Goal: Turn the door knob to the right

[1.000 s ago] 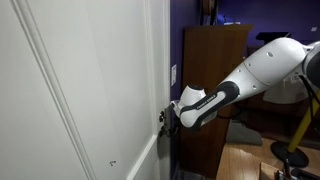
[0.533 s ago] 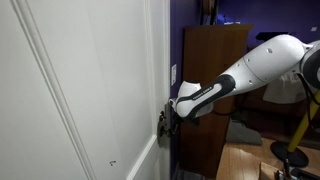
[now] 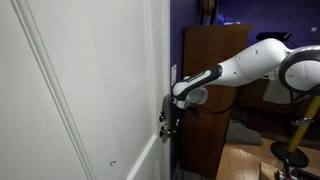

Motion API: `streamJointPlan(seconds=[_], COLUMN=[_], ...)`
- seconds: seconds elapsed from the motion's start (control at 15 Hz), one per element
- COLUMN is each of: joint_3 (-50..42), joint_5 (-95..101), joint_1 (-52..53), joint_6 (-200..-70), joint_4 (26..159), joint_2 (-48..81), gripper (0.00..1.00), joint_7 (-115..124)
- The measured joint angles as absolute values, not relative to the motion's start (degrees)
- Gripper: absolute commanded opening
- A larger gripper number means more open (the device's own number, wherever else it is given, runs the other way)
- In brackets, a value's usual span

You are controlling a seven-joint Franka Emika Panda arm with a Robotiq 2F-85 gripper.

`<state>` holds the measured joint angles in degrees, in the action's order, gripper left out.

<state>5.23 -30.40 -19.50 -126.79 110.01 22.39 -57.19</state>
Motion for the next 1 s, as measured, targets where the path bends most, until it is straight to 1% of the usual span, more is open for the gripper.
streamJointPlan(seconds=[0.47, 1.0], joint_3=[2.73, 0.93], joint_5=[-38.95, -46.52], joint_1=[-22.59, -25.5], joint_6=[-108.13, -90.29], joint_4=[98.06, 85.34], joint_2=[31.64, 43.29], gripper=[0.01, 0.01], joint_7=[-58.61, -56.85])
